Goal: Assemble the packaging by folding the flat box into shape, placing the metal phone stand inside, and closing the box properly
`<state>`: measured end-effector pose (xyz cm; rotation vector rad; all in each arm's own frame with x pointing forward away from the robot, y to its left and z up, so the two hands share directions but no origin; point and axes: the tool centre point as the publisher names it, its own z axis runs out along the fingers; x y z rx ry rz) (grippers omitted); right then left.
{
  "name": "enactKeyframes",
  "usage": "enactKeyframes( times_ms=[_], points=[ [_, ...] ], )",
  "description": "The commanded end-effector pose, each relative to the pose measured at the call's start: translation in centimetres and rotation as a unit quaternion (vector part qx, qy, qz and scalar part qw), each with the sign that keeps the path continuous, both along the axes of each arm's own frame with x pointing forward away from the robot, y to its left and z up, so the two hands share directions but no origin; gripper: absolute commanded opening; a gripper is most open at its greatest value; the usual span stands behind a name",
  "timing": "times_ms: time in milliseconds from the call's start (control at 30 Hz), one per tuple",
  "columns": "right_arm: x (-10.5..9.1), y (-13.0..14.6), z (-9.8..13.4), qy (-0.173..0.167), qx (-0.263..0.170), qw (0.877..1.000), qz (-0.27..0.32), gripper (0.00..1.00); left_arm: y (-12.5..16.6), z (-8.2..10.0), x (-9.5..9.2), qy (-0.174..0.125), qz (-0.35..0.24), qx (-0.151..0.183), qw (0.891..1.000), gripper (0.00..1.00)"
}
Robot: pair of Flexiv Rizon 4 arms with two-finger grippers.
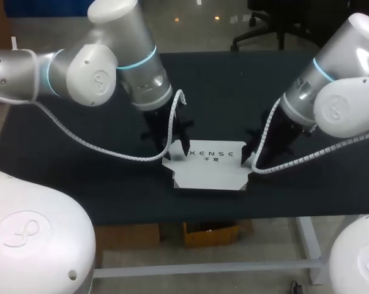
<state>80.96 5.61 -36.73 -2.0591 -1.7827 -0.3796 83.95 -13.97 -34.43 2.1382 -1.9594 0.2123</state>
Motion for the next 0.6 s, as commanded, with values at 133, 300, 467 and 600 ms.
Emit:
enactKeyframes(
  times_ms=[133,300,467,600],
  points=[
    [0.0,0.0,-0.1,0.005,0.001,1.000,0.001,0.39,-0.4,-0.8,0.3,0.006,0.000,0.012,1.000,0.51],
    [-0.1,0.0,-0.2,0.005,0.002,1.000,-0.001,0.39,0.0,-1.3,0.2,0.009,0.002,0.008,1.000,0.50],
    [-0.4,-0.1,-0.3,0.004,0.003,1.000,-0.004,0.39,0.2,-1.6,0.0,0.010,0.000,-0.001,1.000,0.51],
    [-0.6,-0.1,-0.5,0.005,0.003,1.000,-0.007,0.39,0.3,-1.6,-0.1,0.008,-0.001,-0.005,1.000,0.51]
  ],
)
